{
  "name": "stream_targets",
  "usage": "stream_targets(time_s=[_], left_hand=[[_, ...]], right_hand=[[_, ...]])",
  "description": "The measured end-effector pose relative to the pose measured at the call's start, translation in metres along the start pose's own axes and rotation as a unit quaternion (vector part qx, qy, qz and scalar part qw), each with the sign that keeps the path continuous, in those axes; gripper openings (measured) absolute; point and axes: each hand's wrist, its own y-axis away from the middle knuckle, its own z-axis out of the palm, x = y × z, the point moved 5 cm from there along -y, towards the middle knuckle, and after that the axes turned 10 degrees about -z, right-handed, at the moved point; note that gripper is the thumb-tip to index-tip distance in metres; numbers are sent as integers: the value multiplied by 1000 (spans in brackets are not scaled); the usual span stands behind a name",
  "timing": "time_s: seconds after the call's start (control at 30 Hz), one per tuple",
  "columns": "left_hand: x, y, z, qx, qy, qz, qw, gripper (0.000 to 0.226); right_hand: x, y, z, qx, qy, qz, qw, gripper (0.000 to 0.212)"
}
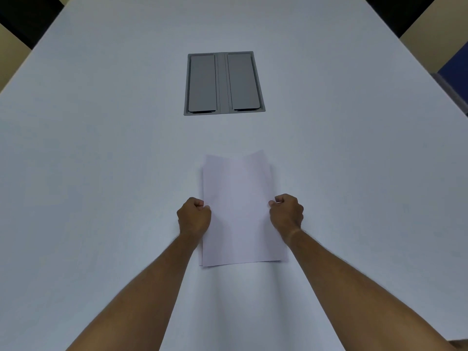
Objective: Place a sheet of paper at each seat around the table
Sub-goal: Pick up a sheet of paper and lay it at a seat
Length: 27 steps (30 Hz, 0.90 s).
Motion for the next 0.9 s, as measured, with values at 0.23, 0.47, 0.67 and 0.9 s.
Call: stream_targets(time_s=[0.23,0.47,0.67,0.9], left_hand=[[32,5,-7,-104,144,-18,984,20],[76,35,-11,-116,168,78,976,8],[109,70,1,-144,152,125,970,8],[135,126,36,-205,148,159,954,8]], right_hand=[[-26,-4,-30,-9,-146,-86,985,18],[-42,2,-81,18,-204,-126,971,13],[-39,17,-140,78,-230,-122,962,3],[-3,40,-219,154,-251,-116,949,6]])
